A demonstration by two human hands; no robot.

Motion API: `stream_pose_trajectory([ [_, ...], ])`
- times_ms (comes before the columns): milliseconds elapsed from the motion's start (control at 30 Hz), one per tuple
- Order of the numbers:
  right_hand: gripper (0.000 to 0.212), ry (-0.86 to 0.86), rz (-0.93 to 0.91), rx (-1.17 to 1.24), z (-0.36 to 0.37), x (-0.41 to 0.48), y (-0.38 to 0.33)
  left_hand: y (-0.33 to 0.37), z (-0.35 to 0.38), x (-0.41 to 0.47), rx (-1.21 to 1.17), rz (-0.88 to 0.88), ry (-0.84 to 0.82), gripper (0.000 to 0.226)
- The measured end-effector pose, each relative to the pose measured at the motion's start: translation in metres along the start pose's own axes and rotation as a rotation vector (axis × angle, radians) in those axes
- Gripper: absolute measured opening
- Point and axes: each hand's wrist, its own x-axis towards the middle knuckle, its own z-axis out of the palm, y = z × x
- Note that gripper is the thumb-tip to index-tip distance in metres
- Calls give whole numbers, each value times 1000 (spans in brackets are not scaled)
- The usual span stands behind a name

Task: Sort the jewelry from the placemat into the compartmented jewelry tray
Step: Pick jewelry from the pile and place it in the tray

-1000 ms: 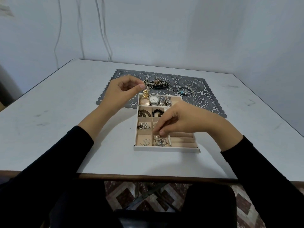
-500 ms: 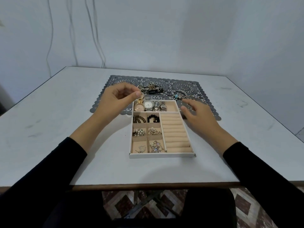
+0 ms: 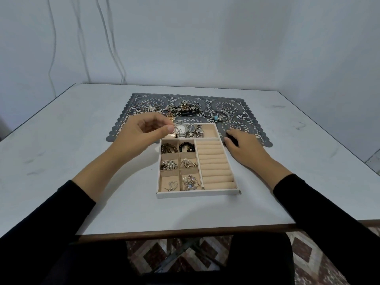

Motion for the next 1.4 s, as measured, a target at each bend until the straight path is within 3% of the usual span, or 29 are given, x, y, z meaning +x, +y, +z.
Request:
stream_pose_trajectory([
  [400, 30, 16, -17, 9, 6, 4, 9, 16, -14, -23, 88, -37, -391, 11],
  [833, 35, 13, -38, -9, 4, 4, 7, 33, -16, -21, 488, -76, -759, 9],
  [1033, 37, 19, -35, -14, 5, 4, 8, 34, -6, -20, 651, -19, -798, 19],
  [1200, 35, 21, -35, -17, 5, 4, 8, 27, -5, -19, 683, 21, -773, 13],
  [1400, 34, 10, -21, -6, 4, 5, 9, 25, -12, -16, 524, 35, -683, 12],
])
